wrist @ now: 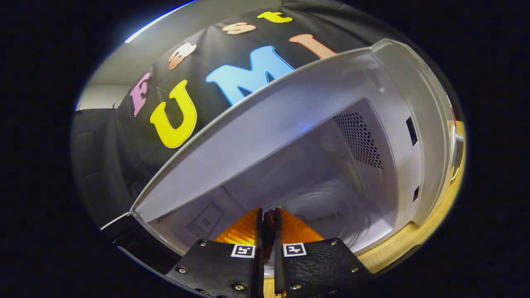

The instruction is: Open the microwave, put the food inside, and close the microwave door.

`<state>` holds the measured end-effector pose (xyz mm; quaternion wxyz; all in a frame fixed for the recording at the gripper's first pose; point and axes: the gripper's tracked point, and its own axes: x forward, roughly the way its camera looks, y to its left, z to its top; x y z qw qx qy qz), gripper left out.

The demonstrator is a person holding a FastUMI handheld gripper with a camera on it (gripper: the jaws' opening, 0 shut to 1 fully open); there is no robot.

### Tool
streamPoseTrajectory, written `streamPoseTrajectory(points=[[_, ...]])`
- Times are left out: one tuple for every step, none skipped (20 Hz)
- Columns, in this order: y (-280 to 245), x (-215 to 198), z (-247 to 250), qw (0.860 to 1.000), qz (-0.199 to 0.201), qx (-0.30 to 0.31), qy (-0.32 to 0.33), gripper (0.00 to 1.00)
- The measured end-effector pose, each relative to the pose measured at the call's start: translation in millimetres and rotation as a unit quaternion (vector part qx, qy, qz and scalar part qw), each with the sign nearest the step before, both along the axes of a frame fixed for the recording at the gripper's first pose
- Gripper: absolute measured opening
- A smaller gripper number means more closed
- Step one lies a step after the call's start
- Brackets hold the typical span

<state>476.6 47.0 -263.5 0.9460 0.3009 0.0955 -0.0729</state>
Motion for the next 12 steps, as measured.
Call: streamPoseTrajectory(points=[[-2, 2, -6, 1.000, -0.004, 0.009, 0.007, 0.10], [-6, 3, -12, 1.000, -0.008, 0.014, 0.014, 0.10], [-8, 4, -15, 1.000, -0.011, 0.012, 0.016, 0.13], [-8, 3, -16, 1.000, -0.012, 0.007, 0.016, 0.13], [-11, 2, -17, 1.000, -0.017, -0.002, 0.021, 0.13], [-17, 1, -22, 0.999, -0.031, -0.022, 0.030, 0.17], [-22, 2, -26, 0.998, -0.042, -0.041, 0.037, 0.23], [-28, 2, -30, 0.996, -0.050, -0.054, 0.040, 0.25], [-31, 1, -33, 0.996, -0.055, -0.062, 0.045, 0.28], [-29, 3, -30, 0.996, -0.052, -0.069, 0.038, 0.29], [-32, 2, -28, 0.995, -0.054, -0.080, 0.035, 0.38], [-35, -2, -23, 0.993, -0.061, -0.097, 0.032, 0.47]])
